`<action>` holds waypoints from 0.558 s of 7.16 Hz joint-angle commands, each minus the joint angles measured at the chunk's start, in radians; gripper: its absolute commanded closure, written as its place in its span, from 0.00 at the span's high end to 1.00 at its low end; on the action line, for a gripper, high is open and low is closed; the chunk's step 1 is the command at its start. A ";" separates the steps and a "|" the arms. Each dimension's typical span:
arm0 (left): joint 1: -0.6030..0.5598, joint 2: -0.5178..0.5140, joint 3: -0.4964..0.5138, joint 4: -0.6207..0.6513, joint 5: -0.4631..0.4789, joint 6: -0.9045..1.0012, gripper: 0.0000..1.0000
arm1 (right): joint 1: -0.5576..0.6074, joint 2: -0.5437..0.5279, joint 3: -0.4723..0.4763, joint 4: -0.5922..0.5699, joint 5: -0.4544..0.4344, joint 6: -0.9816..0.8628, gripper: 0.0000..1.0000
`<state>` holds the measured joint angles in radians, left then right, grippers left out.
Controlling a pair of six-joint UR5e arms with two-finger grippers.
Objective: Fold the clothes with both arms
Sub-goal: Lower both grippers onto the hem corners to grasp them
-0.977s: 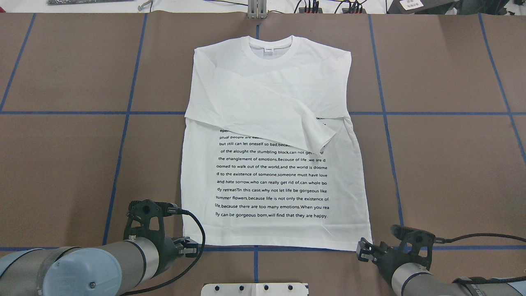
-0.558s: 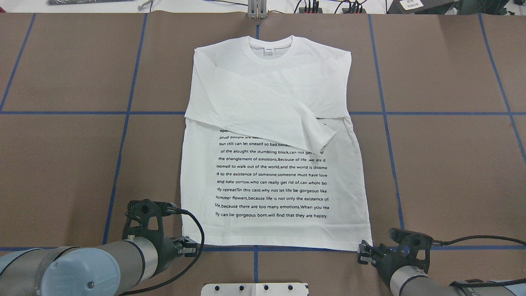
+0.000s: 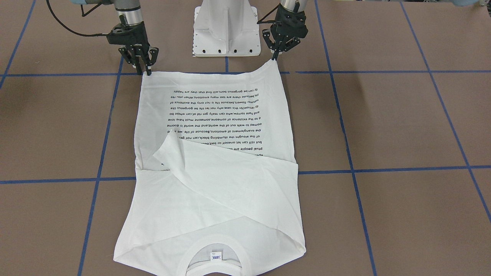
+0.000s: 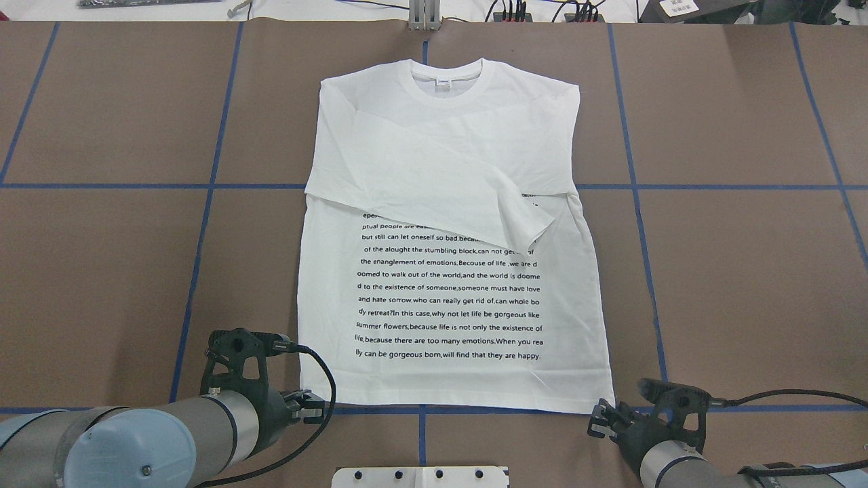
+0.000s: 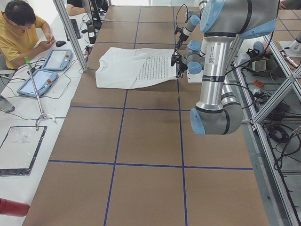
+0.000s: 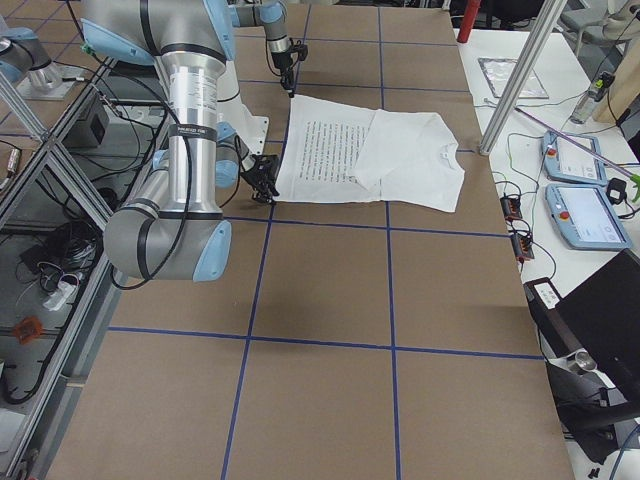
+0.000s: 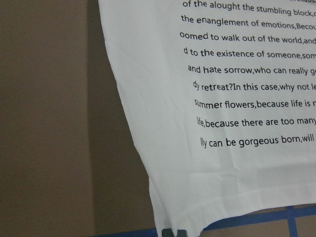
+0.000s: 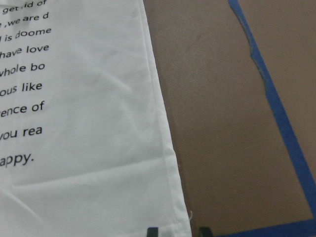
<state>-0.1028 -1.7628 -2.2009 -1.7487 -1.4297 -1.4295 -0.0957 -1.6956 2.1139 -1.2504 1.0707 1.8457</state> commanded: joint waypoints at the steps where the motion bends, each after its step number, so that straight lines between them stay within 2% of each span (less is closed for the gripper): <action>1: 0.000 0.002 0.000 0.000 0.000 0.000 0.00 | 0.001 0.005 0.006 -0.018 0.000 -0.002 0.35; 2: 0.000 0.002 -0.002 0.000 0.000 0.000 0.00 | 0.001 0.005 0.006 -0.020 0.000 -0.003 0.35; 3: 0.000 0.002 -0.002 0.002 0.000 0.000 0.00 | 0.001 0.007 0.006 -0.020 0.000 -0.003 0.26; 4: 0.000 0.002 -0.003 0.000 0.000 0.000 0.00 | 0.004 0.026 0.006 -0.030 0.000 -0.003 0.00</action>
<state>-0.1028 -1.7611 -2.2030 -1.7481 -1.4297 -1.4297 -0.0941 -1.6847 2.1196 -1.2719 1.0707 1.8426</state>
